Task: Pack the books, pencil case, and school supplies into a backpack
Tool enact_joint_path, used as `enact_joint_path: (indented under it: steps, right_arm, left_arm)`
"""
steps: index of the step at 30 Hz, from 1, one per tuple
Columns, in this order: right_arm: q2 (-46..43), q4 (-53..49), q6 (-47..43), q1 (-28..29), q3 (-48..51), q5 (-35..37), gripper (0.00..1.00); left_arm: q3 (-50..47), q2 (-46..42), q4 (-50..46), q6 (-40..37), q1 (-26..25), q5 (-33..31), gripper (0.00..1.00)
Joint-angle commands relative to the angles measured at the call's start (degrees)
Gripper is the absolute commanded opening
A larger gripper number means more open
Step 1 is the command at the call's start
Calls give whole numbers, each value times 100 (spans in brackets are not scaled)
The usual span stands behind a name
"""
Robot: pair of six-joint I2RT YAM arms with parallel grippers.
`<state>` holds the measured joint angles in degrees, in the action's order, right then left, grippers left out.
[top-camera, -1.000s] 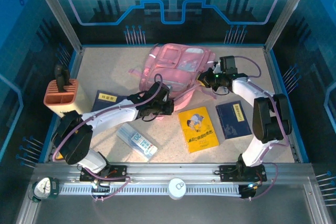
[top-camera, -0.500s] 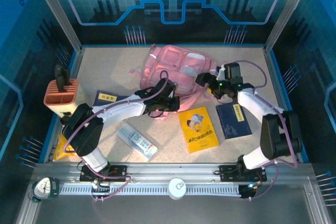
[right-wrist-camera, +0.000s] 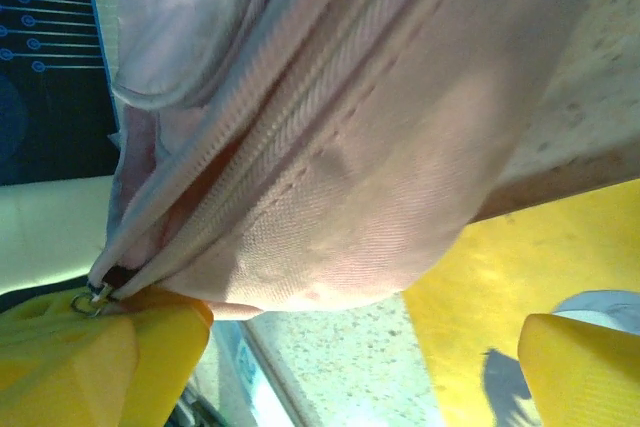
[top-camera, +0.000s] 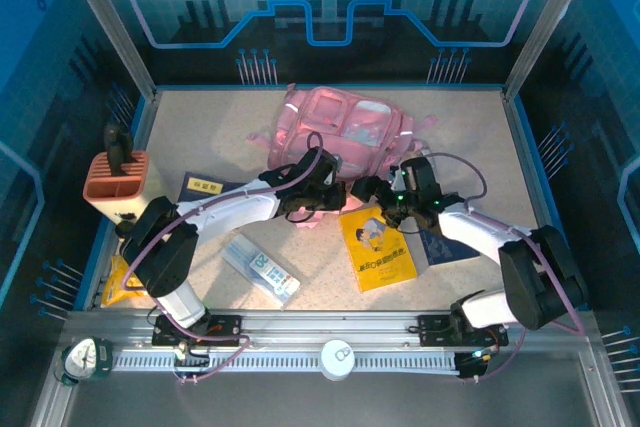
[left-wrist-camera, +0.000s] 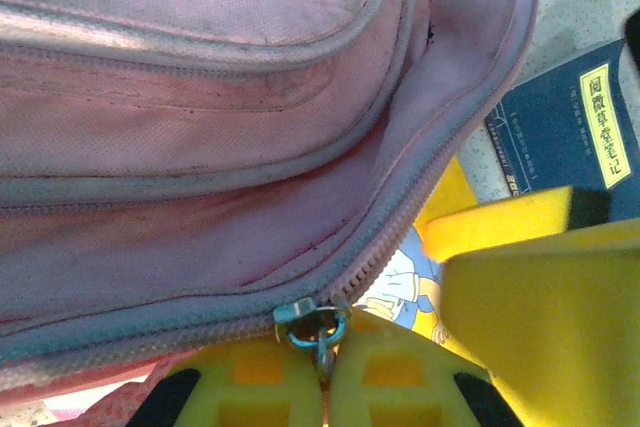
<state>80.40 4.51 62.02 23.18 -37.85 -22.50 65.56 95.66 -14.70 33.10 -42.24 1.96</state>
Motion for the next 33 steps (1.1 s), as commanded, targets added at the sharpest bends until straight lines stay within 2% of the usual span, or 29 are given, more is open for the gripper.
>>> enact_joint_path:
  steps: [1,3,5,9,15,17,22,25,28,33]
  right_arm:
    - [393,798,748,167,-15,163,91]
    - [739,1241,773,164,-142,21,83]
    - [1046,1275,670,150,-393,-35,75]
    - [1399,1298,508,137,-606,81,54]
    - [1385,1130,148,-15,-736,289,20]
    - [1307,645,-129,-129,-857,395,11]
    - [1048,305,-529,-447,-868,409,3]
    - [947,144,-781,-775,-948,150,1]
    - [995,-435,-1200,-992,-1221,43,0]
    - [1164,-594,-1436,-1238,-1709,-88,0]
  left_arm:
    - [326,-3,265,25,-52,97,0]
    - [364,-3,250,-29,-97,93,0]
    - [394,-3,184,-48,-105,68,0]
    - [392,-80,99,-58,-111,109,0]
    - [327,-319,-212,-233,-111,-54,0]
    - [191,-467,-199,-283,-102,-172,0]
    - [-205,-773,-258,-415,26,-311,0]
    - [-441,-867,-430,-477,223,-422,0]
    - [-713,-971,-479,-472,392,-469,0]
    - [-943,-1024,-200,-428,528,-228,0]
